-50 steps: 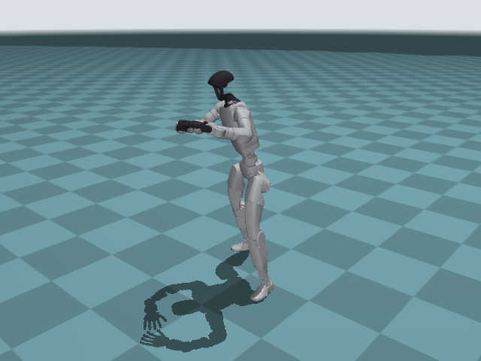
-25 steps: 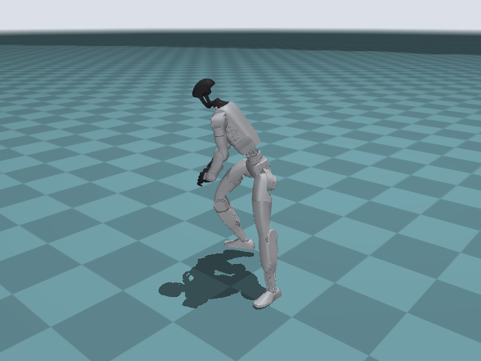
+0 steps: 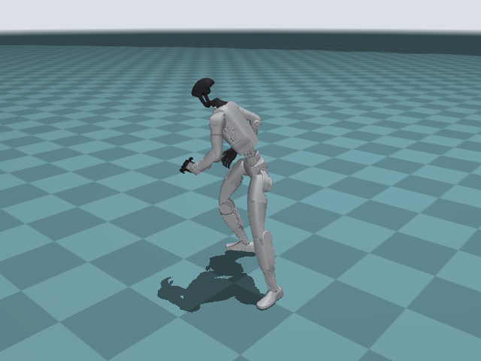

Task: Kungfu

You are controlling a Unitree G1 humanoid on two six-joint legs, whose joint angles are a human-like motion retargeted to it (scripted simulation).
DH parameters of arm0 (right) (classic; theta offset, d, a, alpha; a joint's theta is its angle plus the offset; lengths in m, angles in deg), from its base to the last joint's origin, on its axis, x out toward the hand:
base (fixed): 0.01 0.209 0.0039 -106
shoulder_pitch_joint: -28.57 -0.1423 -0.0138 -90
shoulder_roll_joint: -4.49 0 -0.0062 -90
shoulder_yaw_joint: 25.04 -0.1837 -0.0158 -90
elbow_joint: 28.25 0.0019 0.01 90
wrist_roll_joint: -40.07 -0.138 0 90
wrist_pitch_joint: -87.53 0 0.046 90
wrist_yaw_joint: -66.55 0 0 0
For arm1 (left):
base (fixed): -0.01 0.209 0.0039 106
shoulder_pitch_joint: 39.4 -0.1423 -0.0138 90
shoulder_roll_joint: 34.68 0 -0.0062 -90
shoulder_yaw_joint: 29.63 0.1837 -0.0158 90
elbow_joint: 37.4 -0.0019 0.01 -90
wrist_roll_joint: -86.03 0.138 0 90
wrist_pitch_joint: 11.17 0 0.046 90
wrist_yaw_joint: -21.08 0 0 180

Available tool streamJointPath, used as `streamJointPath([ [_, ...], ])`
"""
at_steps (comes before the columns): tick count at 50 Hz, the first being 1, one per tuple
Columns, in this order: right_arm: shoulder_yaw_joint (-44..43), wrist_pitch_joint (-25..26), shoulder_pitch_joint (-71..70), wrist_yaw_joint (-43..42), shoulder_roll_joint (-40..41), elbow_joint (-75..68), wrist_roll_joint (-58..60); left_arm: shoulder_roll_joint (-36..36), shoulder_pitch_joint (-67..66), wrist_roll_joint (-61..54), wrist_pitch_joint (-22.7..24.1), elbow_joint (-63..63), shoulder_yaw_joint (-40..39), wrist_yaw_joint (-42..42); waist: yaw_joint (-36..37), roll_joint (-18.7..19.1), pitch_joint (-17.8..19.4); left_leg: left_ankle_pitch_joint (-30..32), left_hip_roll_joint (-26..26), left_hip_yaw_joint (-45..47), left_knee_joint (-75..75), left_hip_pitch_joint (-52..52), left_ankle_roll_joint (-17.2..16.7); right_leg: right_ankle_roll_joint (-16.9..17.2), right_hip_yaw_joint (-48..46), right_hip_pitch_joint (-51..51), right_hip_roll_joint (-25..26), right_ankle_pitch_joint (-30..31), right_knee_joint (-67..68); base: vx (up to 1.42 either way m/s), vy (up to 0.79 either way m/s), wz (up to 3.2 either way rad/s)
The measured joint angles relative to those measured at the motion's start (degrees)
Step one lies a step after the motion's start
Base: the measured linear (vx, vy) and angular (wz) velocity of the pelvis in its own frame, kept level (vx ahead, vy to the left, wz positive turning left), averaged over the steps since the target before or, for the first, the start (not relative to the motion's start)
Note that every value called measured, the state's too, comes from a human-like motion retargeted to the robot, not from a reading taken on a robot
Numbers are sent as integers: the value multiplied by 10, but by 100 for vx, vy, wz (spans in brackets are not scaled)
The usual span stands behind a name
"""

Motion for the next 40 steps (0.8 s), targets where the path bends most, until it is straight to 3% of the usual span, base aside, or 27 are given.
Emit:
streamJointPath([
  [3,-90,114,152,145,-35,87,-286,74,-8,-52,-8,101,-31,-78,2,-5,10,-44,14,-41,45,-14,0,43,14,49,37,36,-67,32,47,-35],
  [5,-148,175,234,172,-50,119,-447,116,1,-68,-14,159,-44,-115,0,-2,18,-49,30,-61,66,-42,0,75,32,80,76,69,-117,23,54,18],
  [7,-192,151,294,115,-45,140,-580,130,26,-79,-33,204,-43,-128,12,22,19,-67,34,-155,122,-114,1,75,52,117,128,98,-162,38,63,92],
  [8,-194,115,294,49,-39,144,-612,126,46,-87,-43,226,-43,-122,13,39,22,-77,11,-205,160,-150,1,75,67,144,139,105,-182,49,84,193],
  [10,-155,79,226,-50,-12,130,-613,110,88,-114,-72,272,-39,-100,28,77,25,-97,-26,-263,223,-203,1,75,92,207,164,110,-219,45,72,245],
  [12,-90,107,53,-13,44,38,-578,101,103,-153,-106,339,-50,-64,91,106,-3,-129,-54,-255,262,-209,1,75,81,259,153,128,-256,51,79,157],
  [15,-18,193,-277,138,160,-312,-554,74,23,-199,-105,435,-135,-27,255,105,-134,-189,-88,-206,331,-208,1,75,47,272,71,169,-305,73,77,-45],
  [17,-140,332,-446,257,198,-571,-408,45,-15,-206,-46,463,-179,-82,338,89,-177,-223,-92,-166,363,-207,5,75,47,258,39,194,-330,37,72,-98],
  [18,-201,355,-497,252,200,-662,-363,30,-24,-204,-28,467,-194,-126,356,90,-186,-229,-95,-164,376,-214,6,75,38,258,34,205,-341,27,60,-45],
  [20,-185,316,-594,164,196,-799,-523,14,-37,-190,-19,481,-220,-166,380,85,-203,-240,-108,-177,403,-242,4,75,21,262,36,223,-369,28,42,-1],
  [22,-228,285,-623,144,232,-810,-592,14,-48,-162,-37,495,-254,-156,380,87,-208,-255,-114,-185,416,-267,7,75,19,273,44,241,-401,7,18,16],
  [26,-234,294,-631,172,285,-787,-568,17,-61,-125,-55,495,-266,-172,372,73,-195,-267,-132,-178,418,-270,16,75,1,290,31,270,-430,1,23,14],
  [30,-198,284,-606,155,298,-759,-533,-7,-85,-133,-49,466,-269,-197,338,42,-171,-272,-184,-134,395,-219,27,75,-16,314,-45,287,-421,1,24,50],
  [32,-185,283,-596,146,304,-728,-558,-24,-104,-138,-47,449,-284,-210,325,36,-161,-261,-190,-131,377,-204,25,66,-13,316,-50,288,-418,-10,2,18],
  [36,-159,275,-583,103,302,-619,-596,-70,-157,-145,-37,390,-322,-247,306,43,-156,-240,-178,-139,330,-174,16,31,-9,303,-40,276,-400,-10,-5,-16],
  [40,-124,271,-592,87,272,-455,-609,-130,-227,-174,-36,299,-359,-256,299,49,-160,-218,-135,-135,263,-128,0,-28,-4,268,-20,244,-357,-31,-28,-78],
])
